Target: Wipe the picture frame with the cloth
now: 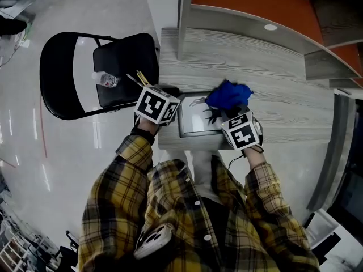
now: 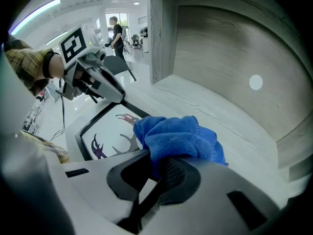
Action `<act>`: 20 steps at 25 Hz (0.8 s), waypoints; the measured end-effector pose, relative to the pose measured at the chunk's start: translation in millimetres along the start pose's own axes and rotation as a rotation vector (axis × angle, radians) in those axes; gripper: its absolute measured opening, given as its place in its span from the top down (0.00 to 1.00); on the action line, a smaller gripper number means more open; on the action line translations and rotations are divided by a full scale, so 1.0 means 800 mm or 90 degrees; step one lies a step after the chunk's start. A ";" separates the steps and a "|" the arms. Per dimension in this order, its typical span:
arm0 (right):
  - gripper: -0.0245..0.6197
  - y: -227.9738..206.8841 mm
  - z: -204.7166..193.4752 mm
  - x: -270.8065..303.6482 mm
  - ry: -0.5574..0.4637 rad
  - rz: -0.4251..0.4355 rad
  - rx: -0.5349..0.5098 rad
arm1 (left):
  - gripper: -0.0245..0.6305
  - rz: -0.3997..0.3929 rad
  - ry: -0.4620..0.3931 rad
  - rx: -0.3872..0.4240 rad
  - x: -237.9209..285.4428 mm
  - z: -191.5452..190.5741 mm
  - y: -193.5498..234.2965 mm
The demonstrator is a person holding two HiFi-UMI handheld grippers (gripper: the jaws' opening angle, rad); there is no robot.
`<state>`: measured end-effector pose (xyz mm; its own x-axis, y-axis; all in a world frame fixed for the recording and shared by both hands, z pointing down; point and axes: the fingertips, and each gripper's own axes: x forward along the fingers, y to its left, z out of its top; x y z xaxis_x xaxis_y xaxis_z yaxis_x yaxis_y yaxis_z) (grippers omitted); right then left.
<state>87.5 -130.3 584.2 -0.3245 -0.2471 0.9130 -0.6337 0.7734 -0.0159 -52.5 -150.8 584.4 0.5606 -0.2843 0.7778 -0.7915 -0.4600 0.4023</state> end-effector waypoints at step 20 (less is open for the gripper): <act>0.90 0.081 -0.095 -0.057 0.021 0.059 0.056 | 0.79 -0.006 0.015 0.018 0.001 0.002 -0.002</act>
<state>114.9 -24.5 572.7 -0.3620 -0.1556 0.9191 -0.6611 0.7379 -0.1355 -50.1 -151.8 583.3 0.5616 -0.2603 0.7854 -0.7792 -0.4856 0.3962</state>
